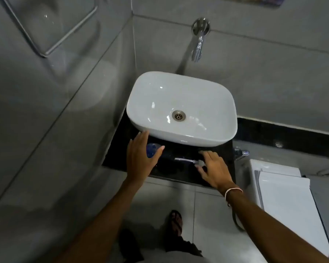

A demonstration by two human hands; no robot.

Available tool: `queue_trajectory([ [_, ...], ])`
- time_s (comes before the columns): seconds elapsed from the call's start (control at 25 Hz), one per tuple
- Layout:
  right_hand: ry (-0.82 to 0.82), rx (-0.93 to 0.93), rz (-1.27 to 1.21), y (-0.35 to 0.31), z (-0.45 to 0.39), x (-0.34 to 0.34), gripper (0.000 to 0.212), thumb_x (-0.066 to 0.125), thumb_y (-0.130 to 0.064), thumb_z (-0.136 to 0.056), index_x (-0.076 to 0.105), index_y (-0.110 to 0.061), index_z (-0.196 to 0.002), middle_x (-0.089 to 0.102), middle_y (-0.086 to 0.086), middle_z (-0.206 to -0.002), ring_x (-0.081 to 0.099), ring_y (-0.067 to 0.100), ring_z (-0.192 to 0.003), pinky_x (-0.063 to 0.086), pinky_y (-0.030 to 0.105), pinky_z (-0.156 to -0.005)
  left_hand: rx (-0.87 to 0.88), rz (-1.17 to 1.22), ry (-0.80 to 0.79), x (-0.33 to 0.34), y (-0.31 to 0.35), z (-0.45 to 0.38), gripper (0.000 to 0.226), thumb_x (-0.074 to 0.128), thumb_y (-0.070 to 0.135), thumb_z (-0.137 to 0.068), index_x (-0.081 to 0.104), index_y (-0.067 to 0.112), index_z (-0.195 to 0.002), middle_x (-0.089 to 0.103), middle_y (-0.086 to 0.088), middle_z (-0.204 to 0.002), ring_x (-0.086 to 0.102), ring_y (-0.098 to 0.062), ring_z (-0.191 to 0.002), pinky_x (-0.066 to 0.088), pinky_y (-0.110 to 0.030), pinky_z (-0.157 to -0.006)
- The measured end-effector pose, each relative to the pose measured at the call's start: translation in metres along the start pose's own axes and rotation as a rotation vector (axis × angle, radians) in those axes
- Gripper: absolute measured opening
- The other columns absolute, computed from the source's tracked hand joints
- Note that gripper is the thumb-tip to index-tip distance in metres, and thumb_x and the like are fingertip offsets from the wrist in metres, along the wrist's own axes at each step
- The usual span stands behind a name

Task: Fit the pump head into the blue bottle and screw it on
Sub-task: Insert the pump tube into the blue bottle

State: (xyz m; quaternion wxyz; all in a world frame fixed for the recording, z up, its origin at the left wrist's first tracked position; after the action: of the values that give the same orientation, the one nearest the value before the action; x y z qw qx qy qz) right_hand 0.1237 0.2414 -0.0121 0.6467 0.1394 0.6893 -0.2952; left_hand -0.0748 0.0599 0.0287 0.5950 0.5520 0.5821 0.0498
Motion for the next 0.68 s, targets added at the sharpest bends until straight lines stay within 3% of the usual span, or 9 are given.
queue_trajectory([
  [0.08, -0.112, 0.054, -0.028, 0.015, -0.002, 0.017, 0.052, 0.072, -0.026, -0.091, 0.057, -0.007, -0.137, 0.066, 0.017, -0.126, 0.062, 0.037, -0.112, 0.051, 0.048, -0.095, -0.096, 0.049, -0.021, 0.013, -0.013, 0.002, 0.077, 0.077, 0.046, -0.080, 0.049, 0.010, -0.142, 0.057, -0.011, -0.142, 0.047, -0.027, -0.136, 0.032, -0.054, -0.117],
  [0.32, -0.033, 0.057, -0.292, 0.016, -0.007, 0.019, 0.024, 0.075, -0.013, -0.090, 0.069, -0.008, -0.112, 0.072, 0.012, -0.107, 0.069, 0.030, -0.094, 0.059, 0.047, -0.084, -0.288, 0.156, -0.004, 0.032, -0.041, 0.010, 0.075, 0.083, 0.045, -0.074, 0.057, 0.010, -0.135, 0.059, -0.008, -0.140, 0.050, -0.023, -0.134, 0.034, -0.053, -0.116],
  [0.56, 0.194, -0.133, -0.545, -0.020, -0.016, -0.058, 0.027, 0.084, -0.009, -0.081, 0.075, -0.014, -0.106, 0.071, 0.000, -0.106, 0.067, 0.007, -0.100, 0.055, 0.019, -0.089, -0.225, 0.088, 0.013, 0.035, -0.046, 0.014, 0.079, 0.074, 0.057, -0.074, 0.057, 0.012, -0.137, 0.058, -0.011, -0.142, 0.049, -0.026, -0.136, 0.036, -0.053, -0.115],
  [0.68, 0.217, -0.213, -0.596, -0.047, -0.029, -0.094, 0.028, 0.083, -0.011, -0.083, 0.076, -0.015, -0.110, 0.073, 0.001, -0.113, 0.068, 0.006, -0.109, 0.053, 0.015, -0.094, -0.193, 0.048, 0.031, 0.033, -0.044, 0.014, 0.080, 0.073, 0.059, -0.073, 0.058, 0.012, -0.137, 0.058, -0.013, -0.141, 0.047, -0.029, -0.137, 0.037, -0.054, -0.113],
])
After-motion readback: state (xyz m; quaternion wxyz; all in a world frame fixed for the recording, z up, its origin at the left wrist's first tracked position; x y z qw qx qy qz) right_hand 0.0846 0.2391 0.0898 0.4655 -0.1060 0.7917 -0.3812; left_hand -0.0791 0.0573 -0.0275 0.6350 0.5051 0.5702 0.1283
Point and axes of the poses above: each hand's wrist, its own z-axis away from the middle knuckle, its own x-axis out of the palm, y = z × x, the point moved 10 cm from there along -z, towards the middle knuckle
